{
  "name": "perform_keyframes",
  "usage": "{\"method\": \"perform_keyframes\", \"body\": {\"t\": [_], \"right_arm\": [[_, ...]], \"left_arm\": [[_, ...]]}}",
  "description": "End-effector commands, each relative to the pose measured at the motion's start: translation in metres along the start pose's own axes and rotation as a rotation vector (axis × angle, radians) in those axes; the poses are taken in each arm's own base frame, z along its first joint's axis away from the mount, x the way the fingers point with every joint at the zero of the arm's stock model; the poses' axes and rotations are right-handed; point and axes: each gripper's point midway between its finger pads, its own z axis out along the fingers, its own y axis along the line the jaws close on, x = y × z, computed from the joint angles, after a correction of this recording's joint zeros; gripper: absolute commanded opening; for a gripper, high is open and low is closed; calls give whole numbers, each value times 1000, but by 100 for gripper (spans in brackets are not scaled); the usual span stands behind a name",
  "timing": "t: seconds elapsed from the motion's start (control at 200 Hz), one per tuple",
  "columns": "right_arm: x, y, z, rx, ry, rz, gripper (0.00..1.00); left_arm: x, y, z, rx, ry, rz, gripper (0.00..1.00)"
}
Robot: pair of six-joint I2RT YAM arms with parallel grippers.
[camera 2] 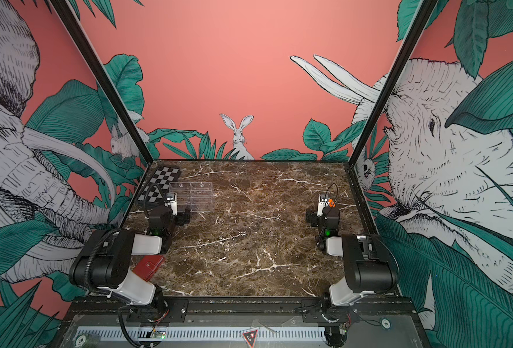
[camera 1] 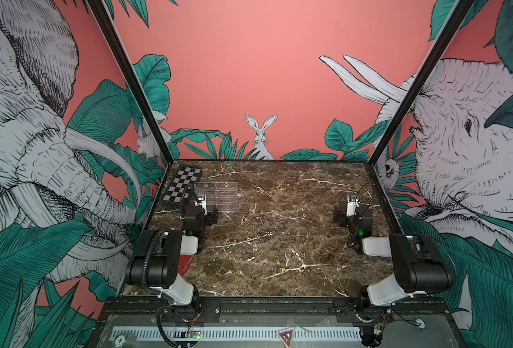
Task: Take the credit cards out of the card holder
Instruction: Move the card holder to the middle-left of the table.
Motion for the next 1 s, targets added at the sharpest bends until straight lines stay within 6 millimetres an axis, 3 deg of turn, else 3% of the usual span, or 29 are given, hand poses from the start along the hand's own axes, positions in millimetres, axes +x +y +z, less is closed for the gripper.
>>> {"method": "perform_keyframes", "body": {"t": [0.0, 0.175, 0.275, 0.35, 0.535, 0.735, 0.995], "right_arm": [[-11, 1, 0, -3, -32, 0, 98], [-12, 2, -1, -7, -38, -3, 98], [-29, 2, -13, 0, -64, -11, 98], [-39, -4, -26, 29, 0, 19, 98], [-53, 4, -57, -44, 47, 164, 98], [-65, 31, -85, -215, 83, 295, 98], [-67, 61, -102, -389, 178, 417, 98]], "left_arm": [[-13, 1, -1, 4, -33, -7, 99], [-13, 1, -2, 4, -36, -5, 99], [-26, -12, -7, 86, -55, 38, 99], [-35, -6, -17, 65, 4, 15, 99], [-73, 2, -50, 56, 52, -195, 99], [-93, -30, -81, 264, 146, -441, 99], [-66, -70, -109, 460, 411, -600, 99]]}}
